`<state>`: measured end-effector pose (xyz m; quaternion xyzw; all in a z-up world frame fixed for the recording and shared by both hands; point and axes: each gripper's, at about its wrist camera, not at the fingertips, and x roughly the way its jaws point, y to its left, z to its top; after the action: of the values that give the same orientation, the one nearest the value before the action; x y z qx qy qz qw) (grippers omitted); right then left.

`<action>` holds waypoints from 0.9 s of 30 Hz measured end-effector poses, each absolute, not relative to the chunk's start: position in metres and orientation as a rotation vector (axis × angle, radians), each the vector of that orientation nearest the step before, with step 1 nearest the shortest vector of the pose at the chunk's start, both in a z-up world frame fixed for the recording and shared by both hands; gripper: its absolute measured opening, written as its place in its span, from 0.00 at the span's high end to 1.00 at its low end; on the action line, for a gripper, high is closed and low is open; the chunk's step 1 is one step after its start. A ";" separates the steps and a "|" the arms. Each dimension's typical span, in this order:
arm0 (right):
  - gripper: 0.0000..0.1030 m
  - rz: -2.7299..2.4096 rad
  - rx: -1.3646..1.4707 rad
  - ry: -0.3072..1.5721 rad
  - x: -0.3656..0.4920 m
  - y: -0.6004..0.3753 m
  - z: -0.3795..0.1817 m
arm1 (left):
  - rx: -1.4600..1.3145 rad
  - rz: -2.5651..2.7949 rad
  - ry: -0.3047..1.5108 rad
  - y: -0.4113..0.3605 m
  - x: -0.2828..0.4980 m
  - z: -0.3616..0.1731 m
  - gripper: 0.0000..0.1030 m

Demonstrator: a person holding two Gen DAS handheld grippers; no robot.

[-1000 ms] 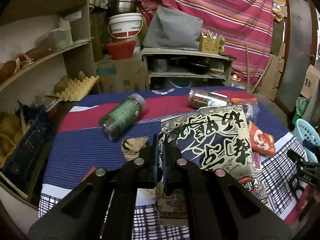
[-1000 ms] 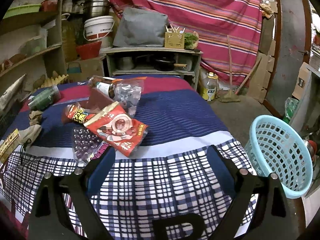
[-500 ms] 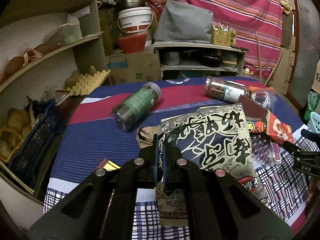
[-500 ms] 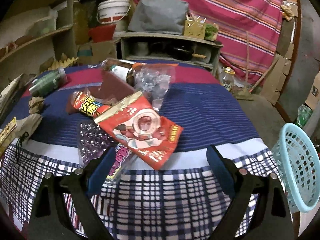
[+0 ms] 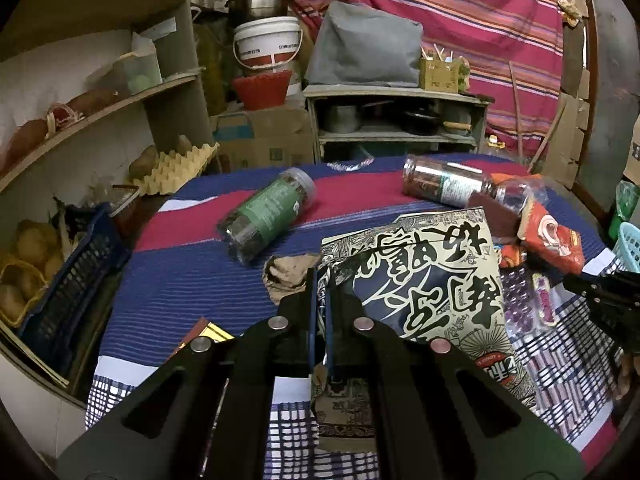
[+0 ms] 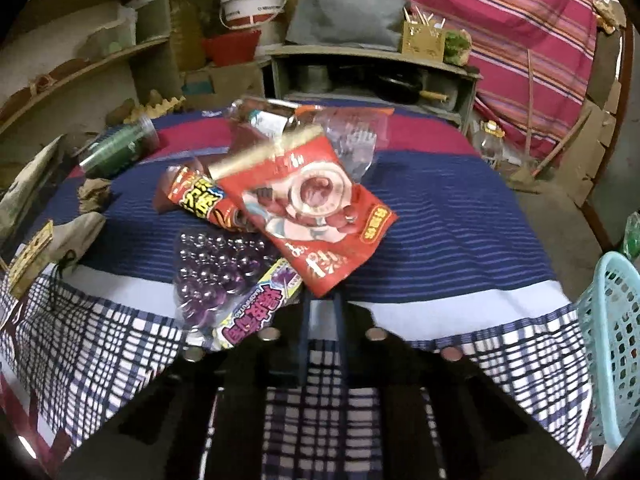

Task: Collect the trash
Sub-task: 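Grasp the black-and-white printed snack packet with the left tool while the right tool grasps the red snack packet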

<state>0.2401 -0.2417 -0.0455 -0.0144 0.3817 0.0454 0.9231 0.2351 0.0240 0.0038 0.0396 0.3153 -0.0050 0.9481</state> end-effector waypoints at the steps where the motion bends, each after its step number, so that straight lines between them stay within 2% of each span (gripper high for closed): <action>1: 0.92 0.096 -0.026 0.779 0.237 -0.245 -0.043 | 0.081 -0.013 0.636 0.021 0.234 0.006 0.98; 4: 0.95 0.097 -0.015 0.759 0.228 -0.253 -0.034 | 0.086 -0.022 0.625 0.013 0.229 0.011 0.98; 17: 0.93 0.048 0.025 0.747 0.199 -0.290 -0.017 | 0.102 -0.068 0.599 -0.016 0.211 0.023 0.98; 19: 0.70 0.036 0.035 0.756 0.202 -0.291 -0.021 | 0.108 -0.064 0.603 -0.016 0.210 0.021 0.98; 20: 0.40 0.026 0.040 0.744 0.203 -0.291 -0.021 | 0.112 -0.062 0.605 -0.016 0.211 0.019 0.98; 21: 0.30 0.018 0.036 0.728 0.203 -0.288 -0.021 | 0.116 -0.058 0.606 -0.016 0.211 0.018 0.98; 27: 0.30 0.054 -0.062 0.738 0.223 -0.257 -0.027 | 0.103 -0.039 0.627 -0.003 0.219 0.008 0.98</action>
<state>0.2234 -0.2572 -0.0270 -0.0305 0.3608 0.0266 0.9318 0.2191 -0.0025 0.0085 0.0507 0.3084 -0.0192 0.9497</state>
